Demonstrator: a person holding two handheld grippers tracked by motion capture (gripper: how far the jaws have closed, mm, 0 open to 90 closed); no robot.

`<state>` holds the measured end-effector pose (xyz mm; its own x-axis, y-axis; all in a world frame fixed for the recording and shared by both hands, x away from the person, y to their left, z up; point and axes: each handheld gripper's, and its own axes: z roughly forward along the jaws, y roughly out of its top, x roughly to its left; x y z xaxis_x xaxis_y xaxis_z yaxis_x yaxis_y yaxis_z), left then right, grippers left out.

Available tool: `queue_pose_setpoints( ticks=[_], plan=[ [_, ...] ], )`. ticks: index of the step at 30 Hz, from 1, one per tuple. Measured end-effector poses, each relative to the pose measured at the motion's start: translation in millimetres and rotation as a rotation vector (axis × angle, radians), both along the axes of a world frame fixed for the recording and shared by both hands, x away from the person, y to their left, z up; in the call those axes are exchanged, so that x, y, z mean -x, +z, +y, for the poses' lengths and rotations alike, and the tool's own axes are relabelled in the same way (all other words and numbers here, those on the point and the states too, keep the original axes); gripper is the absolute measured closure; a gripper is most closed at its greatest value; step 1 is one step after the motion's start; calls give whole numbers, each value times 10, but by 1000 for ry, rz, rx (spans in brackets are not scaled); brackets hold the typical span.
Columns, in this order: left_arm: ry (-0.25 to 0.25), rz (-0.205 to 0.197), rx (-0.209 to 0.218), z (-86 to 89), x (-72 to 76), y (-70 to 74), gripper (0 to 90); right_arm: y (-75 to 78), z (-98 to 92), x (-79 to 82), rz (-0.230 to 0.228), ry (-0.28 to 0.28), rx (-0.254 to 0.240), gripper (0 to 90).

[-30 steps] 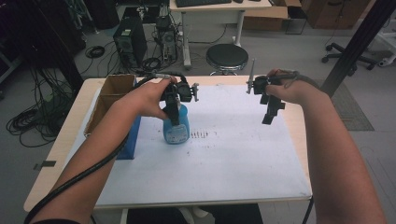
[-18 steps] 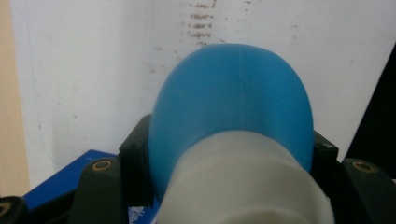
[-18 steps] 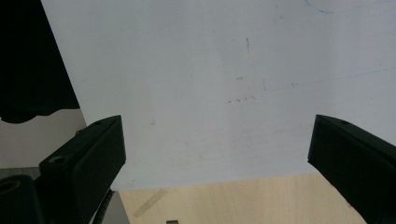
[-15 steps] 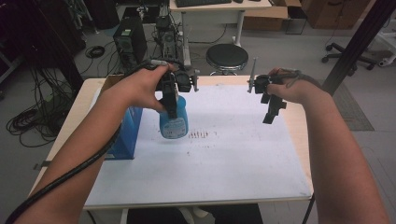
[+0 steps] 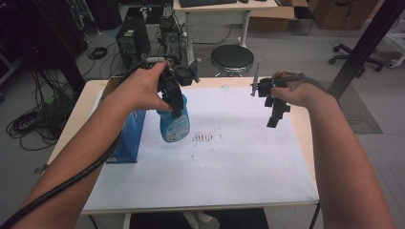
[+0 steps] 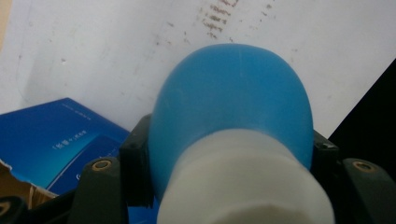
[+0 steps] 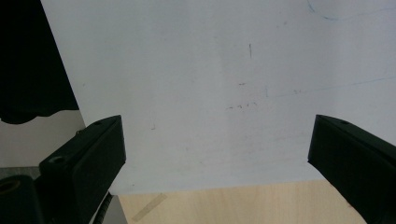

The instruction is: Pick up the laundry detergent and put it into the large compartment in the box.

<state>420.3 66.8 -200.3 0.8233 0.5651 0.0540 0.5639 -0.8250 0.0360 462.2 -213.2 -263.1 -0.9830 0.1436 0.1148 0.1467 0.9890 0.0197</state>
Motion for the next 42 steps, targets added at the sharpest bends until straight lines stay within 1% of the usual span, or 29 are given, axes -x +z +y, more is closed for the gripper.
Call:
queue_pose_setpoints(
  ticks=[1, 4, 5, 6, 8, 9, 10, 12, 13, 14, 15, 16, 18, 19, 21, 22, 23, 24, 25, 28, 29, 30, 33, 34, 35, 36, 37, 41, 42],
  plan=[
    [18, 3, 4, 1, 2, 23, 376, -1, 0, 1, 1, -1, 1, 40],
    [49, 5, 12, -7, 20, 80, 376, -2, 2, 1, 1, 0, 1, 40],
    [49, 5, 12, -7, 20, 80, 376, -2, 2, 1, 1, 0, 1, 40],
    [70, 1, 10, -13, 31, 115, 375, -1, 7, 2, 2, 2, 4, 40],
    [92, -9, 5, -16, 47, 150, 376, -2, 13, 3, 0, 3, 1, 40],
    [92, -9, 5, -16, 47, 150, 376, -3, 15, 3, 1, 6, 1, 40],
    [109, -16, -2, -7, 57, 191, 376, -4, 16, 4, 1, 7, -1, 40],
    [114, -19, -3, 3, 61, 214, 375, -4, 18, 4, 1, 7, 0, 40],
    [138, -6, 0, 39, 54, 261, 376, -5, 19, 4, 1, 8, -1, 40],
    [159, 4, 16, 71, 51, 301, 375, -6, 19, 4, 1, 9, -1, 39],
    [159, 4, 16, 71, 51, 301, 376, -6, 19, 4, 1, 9, -1, 39],
    [200, 18, 44, 135, 44, 385, 375, -5, 20, 3, 3, 12, -1, 39],
    [227, 21, 64, 197, 49, 475, 375, -6, 19, -1, 3, 11, -2, 39],
    [227, 21, 64, 197, 49, 475, 376, -6, 19, -1, 3, 11, -2, 39],
    [258, 10, 66, 272, 65, 606, 375, -5, 18, -7, 4, 11, -4, 39],
    [258, 10, 66, 272, 65, 606, 375, -6, 20, -11, 5, 13, -3, 40],
    [267, 3, 64, 297, 68, 648, 376, -5, 23, -11, 4, 13, -3, 39],
    [292, -11, 60, 344, 72, 718, 376, -5, 26, -11, 5, 14, -3, 39],
    [311, -17, 60, 373, 73, 757, 375, -6, 29, -11, 5, 14, -4, 40],
    [348, -32, 48, 477, 65, 885, 376, -4, 37, -13, 5, 18, -2, 40],
    [348, -32, 48, 477, 65, 885, 376, -4, 37, -13, 5, 18, -2, 40],
    [367, -40, 46, 531, 65, 949, 376, -3, 39, -13, 5, 19, -3, 40],
    [413, -41, 55, 641, 51, 1059, 376, -3, 40, -17, 6, 12, -3, 40],
    [413, -41, 55, 641, 51, 1059, 376, -3, 40, -17, 6, 12, -3, 40],
    [440, -44, 63, 701, 44, 1112, 376, -5, 41, -18, 7, 11, -1, 40],
    [440, -44, 63, 701, 44, 1112, 376, -5, 41, -18, 7, 11, -1, 40],
    [469, -47, 72, 756, 36, 1160, 376, 0, 42, -22, 5, 13, -4, 40],
    [505, -49, 76, 852, 24, 1238, 377, 6, 49, -19, 4, 13, -5, 40],
    [522, -46, 73, 888, 15, 1261, 376, 7, 51, -18, 6, 15, -4, 40]
  ],
)
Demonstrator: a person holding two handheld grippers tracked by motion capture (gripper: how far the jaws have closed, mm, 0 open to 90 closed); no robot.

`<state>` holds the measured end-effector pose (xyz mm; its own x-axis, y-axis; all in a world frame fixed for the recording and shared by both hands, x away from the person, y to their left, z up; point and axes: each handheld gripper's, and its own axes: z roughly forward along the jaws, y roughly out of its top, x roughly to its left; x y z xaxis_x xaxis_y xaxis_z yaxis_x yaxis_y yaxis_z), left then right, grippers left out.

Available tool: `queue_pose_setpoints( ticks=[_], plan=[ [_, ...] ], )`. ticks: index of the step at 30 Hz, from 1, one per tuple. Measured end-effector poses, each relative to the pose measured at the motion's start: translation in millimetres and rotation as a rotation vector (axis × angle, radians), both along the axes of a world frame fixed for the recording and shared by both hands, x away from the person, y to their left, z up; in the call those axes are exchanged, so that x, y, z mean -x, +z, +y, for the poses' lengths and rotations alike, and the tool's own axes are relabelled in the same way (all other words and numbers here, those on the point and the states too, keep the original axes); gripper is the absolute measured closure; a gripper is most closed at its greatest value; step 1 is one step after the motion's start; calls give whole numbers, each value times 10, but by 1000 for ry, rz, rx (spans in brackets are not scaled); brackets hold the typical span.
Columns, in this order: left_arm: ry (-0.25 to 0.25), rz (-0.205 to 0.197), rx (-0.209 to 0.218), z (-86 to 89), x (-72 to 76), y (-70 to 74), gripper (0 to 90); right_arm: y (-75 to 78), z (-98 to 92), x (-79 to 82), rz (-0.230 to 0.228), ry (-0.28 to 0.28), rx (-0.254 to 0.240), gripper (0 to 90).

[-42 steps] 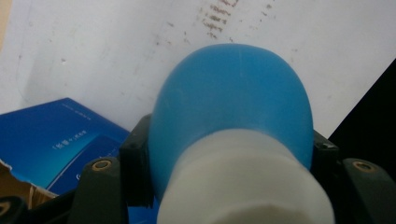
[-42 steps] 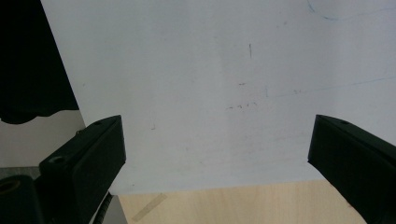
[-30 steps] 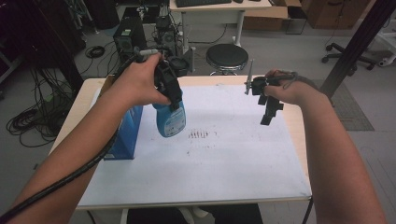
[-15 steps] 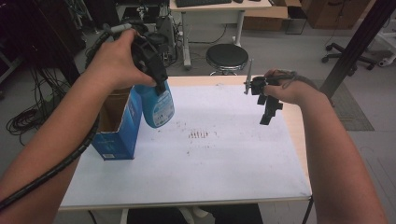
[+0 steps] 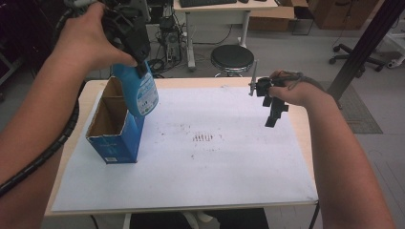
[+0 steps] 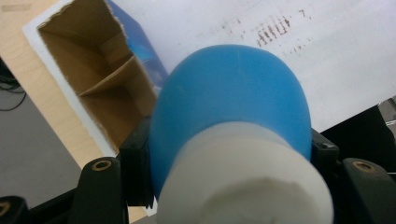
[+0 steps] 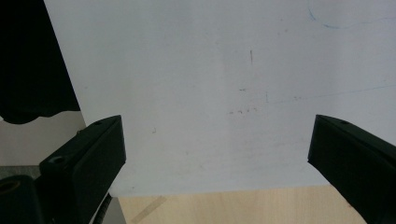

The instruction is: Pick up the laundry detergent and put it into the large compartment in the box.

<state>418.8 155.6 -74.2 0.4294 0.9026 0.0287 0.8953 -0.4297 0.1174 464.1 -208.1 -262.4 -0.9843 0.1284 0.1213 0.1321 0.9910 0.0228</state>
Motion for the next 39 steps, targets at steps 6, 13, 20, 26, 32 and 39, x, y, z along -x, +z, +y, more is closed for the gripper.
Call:
queue_pose_setpoints(
  ticks=[6, 13, 20, 26, 32, 39],
  plan=[
    [58, 1, -3, 125, -17, 78, 376, -8, 8, -1, -1, 1, -2, 40],
    [189, -26, -21, 364, -34, 199, 376, -7, 20, 0, -1, 3, -2, 40],
    [322, -20, -9, 555, -66, 216, 376, -2, 16, 2, -3, 3, -3, 40],
    [387, -12, -12, 692, -83, 200, 376, 1, 14, 10, -3, -1, -6, 40],
    [444, -18, -39, 799, -94, 139, 375, 3, 10, 9, -2, 0, -4, 40],
    [474, -4, -16, 907, -111, 14, 376, 0, 28, 14, -2, 1, -6, 39]
  ],
)
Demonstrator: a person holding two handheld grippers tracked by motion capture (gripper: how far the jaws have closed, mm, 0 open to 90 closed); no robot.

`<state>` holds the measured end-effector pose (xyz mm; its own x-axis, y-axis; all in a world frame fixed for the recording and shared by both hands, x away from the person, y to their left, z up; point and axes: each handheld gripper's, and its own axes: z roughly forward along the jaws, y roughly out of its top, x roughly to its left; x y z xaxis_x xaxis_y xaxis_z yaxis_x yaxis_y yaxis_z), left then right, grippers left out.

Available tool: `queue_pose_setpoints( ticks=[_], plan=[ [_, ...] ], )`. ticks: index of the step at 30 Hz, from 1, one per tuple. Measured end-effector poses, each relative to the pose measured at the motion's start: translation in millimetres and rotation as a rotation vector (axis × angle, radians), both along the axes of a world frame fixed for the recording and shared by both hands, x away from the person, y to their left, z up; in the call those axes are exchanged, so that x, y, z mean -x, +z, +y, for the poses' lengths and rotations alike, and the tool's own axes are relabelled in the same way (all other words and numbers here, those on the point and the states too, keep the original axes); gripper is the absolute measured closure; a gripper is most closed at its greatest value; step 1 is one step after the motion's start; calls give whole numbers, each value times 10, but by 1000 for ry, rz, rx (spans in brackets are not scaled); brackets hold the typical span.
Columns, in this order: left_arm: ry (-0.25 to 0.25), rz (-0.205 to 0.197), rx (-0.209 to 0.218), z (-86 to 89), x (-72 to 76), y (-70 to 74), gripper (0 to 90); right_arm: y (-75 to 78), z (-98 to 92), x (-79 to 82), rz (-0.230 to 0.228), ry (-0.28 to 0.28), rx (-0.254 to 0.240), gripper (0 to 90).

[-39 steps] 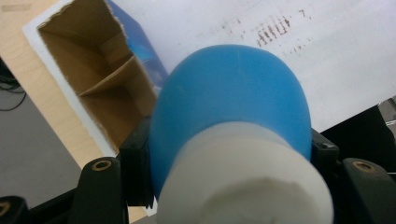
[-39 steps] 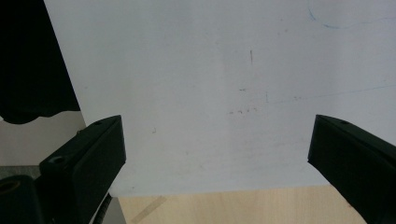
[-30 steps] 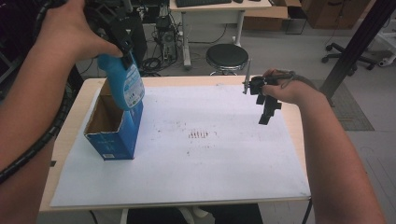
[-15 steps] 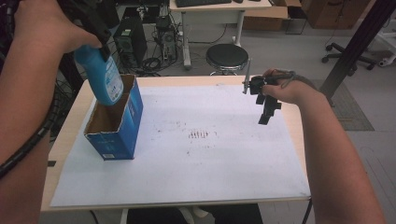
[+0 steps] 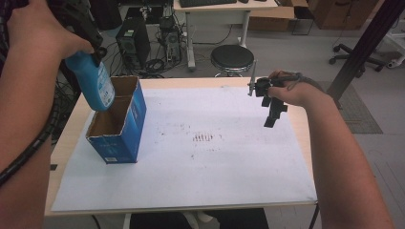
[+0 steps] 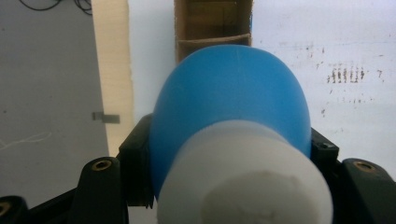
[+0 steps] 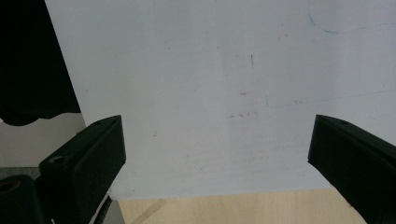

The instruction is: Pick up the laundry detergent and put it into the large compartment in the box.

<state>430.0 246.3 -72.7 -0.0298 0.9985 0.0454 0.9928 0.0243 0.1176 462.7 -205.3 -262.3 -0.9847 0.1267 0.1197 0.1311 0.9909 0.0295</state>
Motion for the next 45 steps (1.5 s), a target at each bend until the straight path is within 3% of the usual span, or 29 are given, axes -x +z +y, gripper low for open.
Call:
queue_pose_setpoints(
  ticks=[16, 45],
  plan=[
    [-6, 53, 6, 86, -97, -500, 375, -1, -7, 5, 2, 2, 3, 40],
    [-27, 82, 1, 58, -128, -1022, 375, -21, 18, -3, 5, 0, -1, 40]
  ],
)
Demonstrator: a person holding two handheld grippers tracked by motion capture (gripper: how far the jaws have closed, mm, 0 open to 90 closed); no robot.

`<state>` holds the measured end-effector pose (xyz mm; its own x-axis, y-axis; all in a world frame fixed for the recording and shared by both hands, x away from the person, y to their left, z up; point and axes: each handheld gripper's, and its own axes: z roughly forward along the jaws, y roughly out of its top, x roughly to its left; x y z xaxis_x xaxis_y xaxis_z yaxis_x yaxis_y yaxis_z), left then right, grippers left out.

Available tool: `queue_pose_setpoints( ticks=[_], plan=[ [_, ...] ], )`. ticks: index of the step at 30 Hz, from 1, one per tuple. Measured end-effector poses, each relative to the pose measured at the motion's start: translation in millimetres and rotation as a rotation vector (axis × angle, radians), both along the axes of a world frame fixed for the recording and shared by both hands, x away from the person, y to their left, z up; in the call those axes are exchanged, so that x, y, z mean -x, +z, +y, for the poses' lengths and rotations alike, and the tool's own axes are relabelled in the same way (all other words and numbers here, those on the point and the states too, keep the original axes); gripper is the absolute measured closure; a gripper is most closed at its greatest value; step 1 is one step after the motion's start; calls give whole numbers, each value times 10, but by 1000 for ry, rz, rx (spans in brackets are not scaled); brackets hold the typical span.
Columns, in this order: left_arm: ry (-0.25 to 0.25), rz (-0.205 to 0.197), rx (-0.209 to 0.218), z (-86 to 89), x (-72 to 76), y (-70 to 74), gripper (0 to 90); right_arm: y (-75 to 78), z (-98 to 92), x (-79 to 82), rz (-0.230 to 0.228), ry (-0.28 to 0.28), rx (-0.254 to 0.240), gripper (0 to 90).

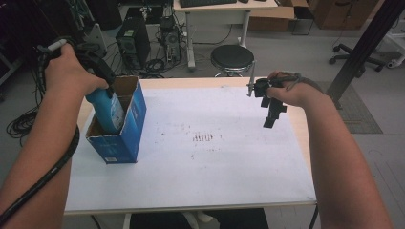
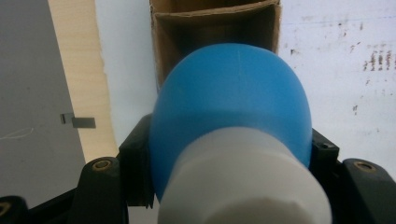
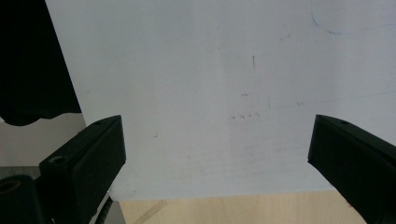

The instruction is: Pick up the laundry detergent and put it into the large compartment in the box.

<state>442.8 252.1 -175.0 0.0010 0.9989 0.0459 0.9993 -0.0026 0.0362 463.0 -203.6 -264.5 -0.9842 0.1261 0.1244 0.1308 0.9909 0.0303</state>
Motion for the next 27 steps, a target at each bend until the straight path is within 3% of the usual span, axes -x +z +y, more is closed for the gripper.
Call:
queue_pose_setpoints(
  ticks=[10, 19, 27],
  plan=[
    [-2, 2, -4, -7, 19, -187, 375, -24, 17, 0, 2, 5, 1, 40],
    [-2, 15, 15, -6, 45, -498, 375, -22, 4, 1, 3, 1, 1, 39],
    [-7, 9, -3, -42, 57, -609, 375, -47, 31, 4, 3, 7, 11, 40]
  ],
)
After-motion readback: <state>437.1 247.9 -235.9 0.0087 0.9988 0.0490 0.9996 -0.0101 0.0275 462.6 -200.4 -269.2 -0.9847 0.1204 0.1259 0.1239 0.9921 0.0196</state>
